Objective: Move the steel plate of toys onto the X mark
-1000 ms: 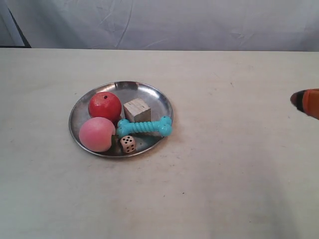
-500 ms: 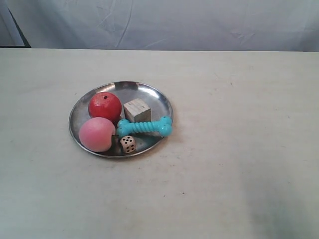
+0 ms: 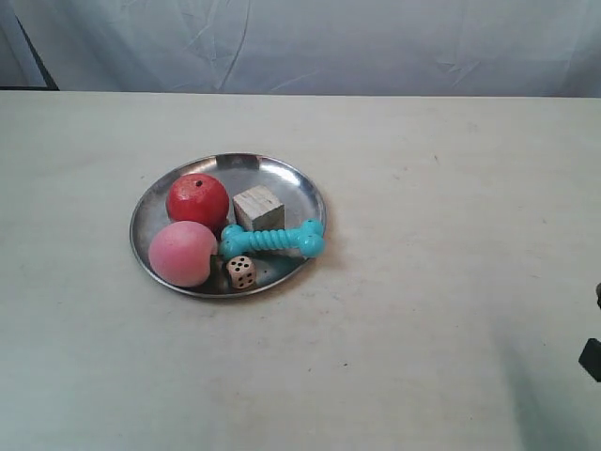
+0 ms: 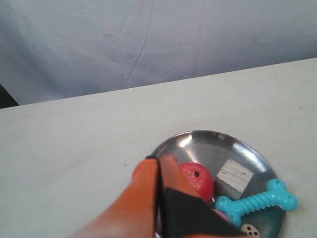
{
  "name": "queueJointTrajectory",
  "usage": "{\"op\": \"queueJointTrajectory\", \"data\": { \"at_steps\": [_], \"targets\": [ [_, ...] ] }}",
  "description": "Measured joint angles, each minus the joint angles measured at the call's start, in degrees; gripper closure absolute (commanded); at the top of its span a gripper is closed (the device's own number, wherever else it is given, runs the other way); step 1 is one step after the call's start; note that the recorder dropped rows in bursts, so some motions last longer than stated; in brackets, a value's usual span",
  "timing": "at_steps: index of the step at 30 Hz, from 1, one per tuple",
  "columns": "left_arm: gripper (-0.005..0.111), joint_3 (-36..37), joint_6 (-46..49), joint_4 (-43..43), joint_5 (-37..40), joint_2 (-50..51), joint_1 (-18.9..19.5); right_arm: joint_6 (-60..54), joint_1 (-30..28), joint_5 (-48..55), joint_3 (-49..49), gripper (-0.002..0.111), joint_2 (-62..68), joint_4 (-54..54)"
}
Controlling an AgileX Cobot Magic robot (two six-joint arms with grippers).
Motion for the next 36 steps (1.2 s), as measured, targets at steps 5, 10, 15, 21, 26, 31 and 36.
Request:
{"op": "queueJointTrajectory", "data": {
  "at_steps": [5, 10, 15, 21, 26, 31, 36],
  "targets": [
    [0.106, 0.0, 0.0, 0.0, 0.0, 0.0, 0.0, 0.3, 0.0, 2.6, 0.0, 0.108, -0.4, -2.3],
    [0.106, 0.0, 0.0, 0.0, 0.0, 0.0, 0.0, 0.5, 0.0, 4.2, 0.1, 0.108, -4.4, -3.3],
    [0.106, 0.0, 0.0, 0.0, 0.0, 0.0, 0.0, 0.5, 0.0, 4.3, 0.1, 0.108, -6.5, -3.4],
    [0.106, 0.0, 0.0, 0.0, 0.0, 0.0, 0.0, 0.5, 0.0, 4.6, 0.2, 0.108, -6.8, -3.4],
    [0.106, 0.0, 0.0, 0.0, 0.0, 0.0, 0.0, 0.5, 0.0, 4.6, 0.2, 0.108, -6.8, -3.4],
    [0.106, 0.2, 1.4, 3.2, 0.0, -0.4, 0.0, 0.5, 0.0, 4.6, 0.2, 0.108, -6.8, -3.4],
    [0.106, 3.8, 2.4, 7.3, -0.3, -4.3, 0.0, 0.5, 0.0, 4.6, 0.2, 0.108, -6.8, -3.4]
  ]
}}
